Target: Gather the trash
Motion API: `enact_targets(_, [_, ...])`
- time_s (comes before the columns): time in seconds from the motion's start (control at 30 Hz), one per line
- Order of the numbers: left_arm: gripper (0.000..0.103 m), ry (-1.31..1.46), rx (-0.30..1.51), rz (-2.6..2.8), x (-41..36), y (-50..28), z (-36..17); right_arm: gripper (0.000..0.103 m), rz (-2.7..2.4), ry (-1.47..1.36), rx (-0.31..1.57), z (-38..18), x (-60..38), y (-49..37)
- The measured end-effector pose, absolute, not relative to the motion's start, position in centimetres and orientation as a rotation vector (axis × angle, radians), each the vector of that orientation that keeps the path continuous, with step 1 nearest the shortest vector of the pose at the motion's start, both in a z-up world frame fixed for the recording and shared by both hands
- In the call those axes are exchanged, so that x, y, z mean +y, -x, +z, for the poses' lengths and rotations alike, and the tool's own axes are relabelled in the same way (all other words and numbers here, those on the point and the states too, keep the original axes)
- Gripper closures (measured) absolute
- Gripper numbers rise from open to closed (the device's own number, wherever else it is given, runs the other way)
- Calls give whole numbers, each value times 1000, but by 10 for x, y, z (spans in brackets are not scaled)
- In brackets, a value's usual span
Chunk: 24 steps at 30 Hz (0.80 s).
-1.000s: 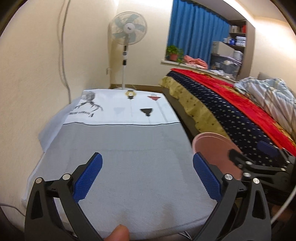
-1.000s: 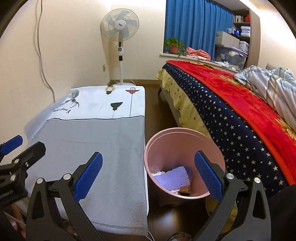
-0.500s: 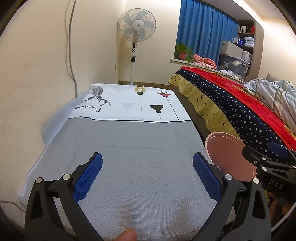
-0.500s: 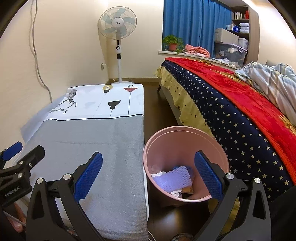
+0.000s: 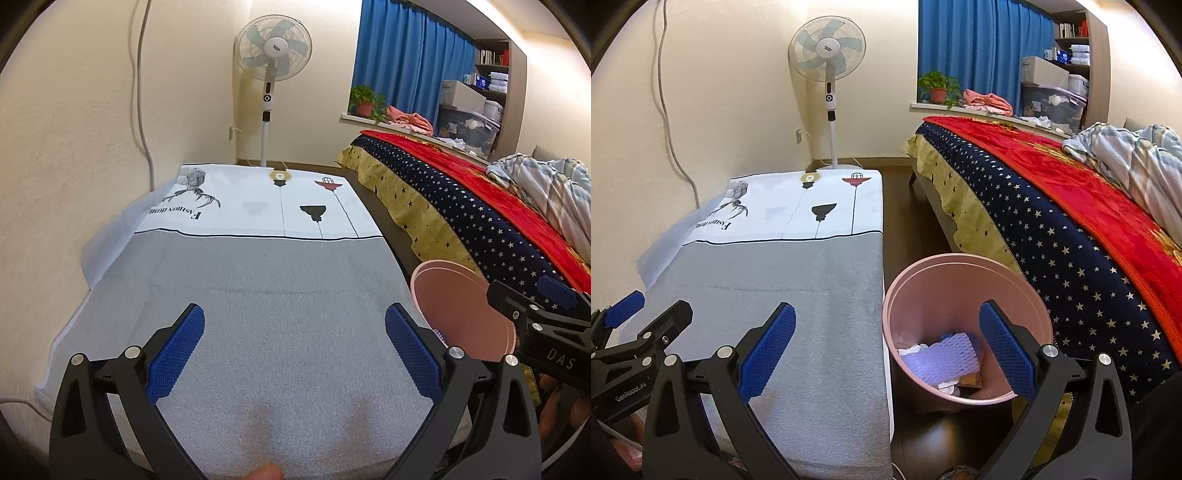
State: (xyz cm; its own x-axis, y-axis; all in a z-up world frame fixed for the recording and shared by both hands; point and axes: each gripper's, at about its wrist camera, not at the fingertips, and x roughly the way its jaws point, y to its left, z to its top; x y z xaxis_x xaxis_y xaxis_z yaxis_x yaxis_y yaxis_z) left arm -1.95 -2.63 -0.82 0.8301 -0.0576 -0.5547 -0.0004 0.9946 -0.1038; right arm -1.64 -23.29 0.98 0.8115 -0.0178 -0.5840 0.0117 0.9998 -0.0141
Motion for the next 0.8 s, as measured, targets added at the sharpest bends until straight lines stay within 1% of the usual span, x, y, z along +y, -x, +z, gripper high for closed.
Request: enact_targets(0.8, [8,98,592,-38,-30,20,-9,5,-12,14,618,11,-231,15])
